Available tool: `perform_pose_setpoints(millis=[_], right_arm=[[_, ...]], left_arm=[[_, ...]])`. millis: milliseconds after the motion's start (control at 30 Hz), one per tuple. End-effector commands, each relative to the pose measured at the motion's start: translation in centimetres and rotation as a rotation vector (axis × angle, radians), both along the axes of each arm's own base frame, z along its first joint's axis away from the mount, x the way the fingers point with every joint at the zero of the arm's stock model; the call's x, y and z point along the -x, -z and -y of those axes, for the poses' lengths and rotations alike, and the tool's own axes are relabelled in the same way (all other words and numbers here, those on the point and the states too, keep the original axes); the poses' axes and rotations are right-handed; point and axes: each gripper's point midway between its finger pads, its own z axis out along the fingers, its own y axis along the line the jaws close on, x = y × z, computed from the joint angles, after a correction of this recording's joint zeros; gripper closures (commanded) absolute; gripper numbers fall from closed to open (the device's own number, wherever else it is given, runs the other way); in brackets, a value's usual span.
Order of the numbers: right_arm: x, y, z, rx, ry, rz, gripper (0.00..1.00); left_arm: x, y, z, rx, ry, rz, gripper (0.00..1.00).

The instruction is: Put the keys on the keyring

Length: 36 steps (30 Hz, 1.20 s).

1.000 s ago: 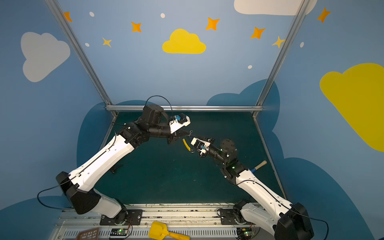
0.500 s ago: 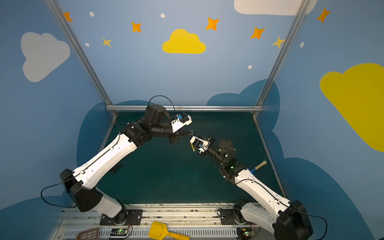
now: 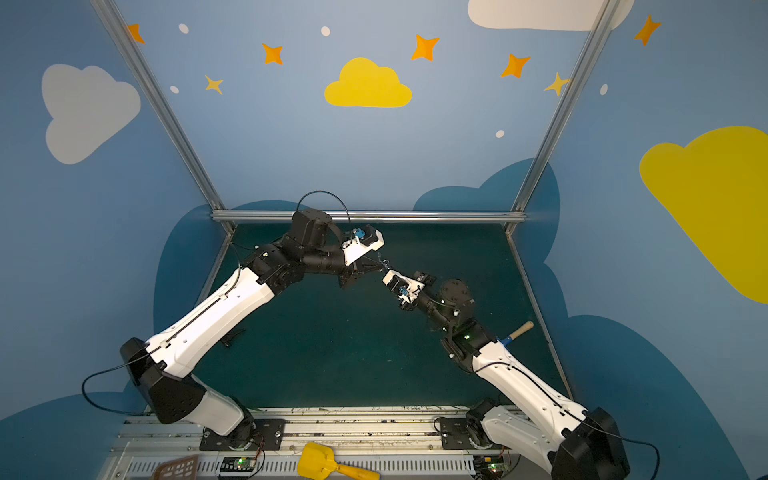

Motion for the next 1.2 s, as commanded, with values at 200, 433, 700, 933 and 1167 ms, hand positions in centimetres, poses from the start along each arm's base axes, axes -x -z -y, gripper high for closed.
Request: perform_pose_setpoints(millis=[200, 433, 700, 933, 1167], right_arm=[[0.4, 0.1, 0.3, 0.049, 0.007, 0.019, 0.95], [-0.1, 0.6, 0.7, 0.067, 0.039, 0.019, 0.99], [0.1, 2.0, 0.2, 0.08, 0.008, 0.021, 1.0], [0.4, 2.4, -0.2, 0.082, -0.016, 0.036, 1.0], [1.0, 2.6, -0.9, 0.08, -0.07, 0.05, 0.99]], left_arm=[[0.6, -1.5, 0.5, 0.037, 0.041, 0.015, 0.96], [0.9, -2.3, 0.4, 0.074, 0.05, 0.023, 0.97], [0.5, -3.4, 0.0, 0.142, 0.04, 0.02, 0.97], [-0.1, -3.7, -0.2, 0.17, 0.016, 0.03, 0.96], [-0.5, -3.9, 0.1, 0.198, 0.018, 0.028, 0.97]])
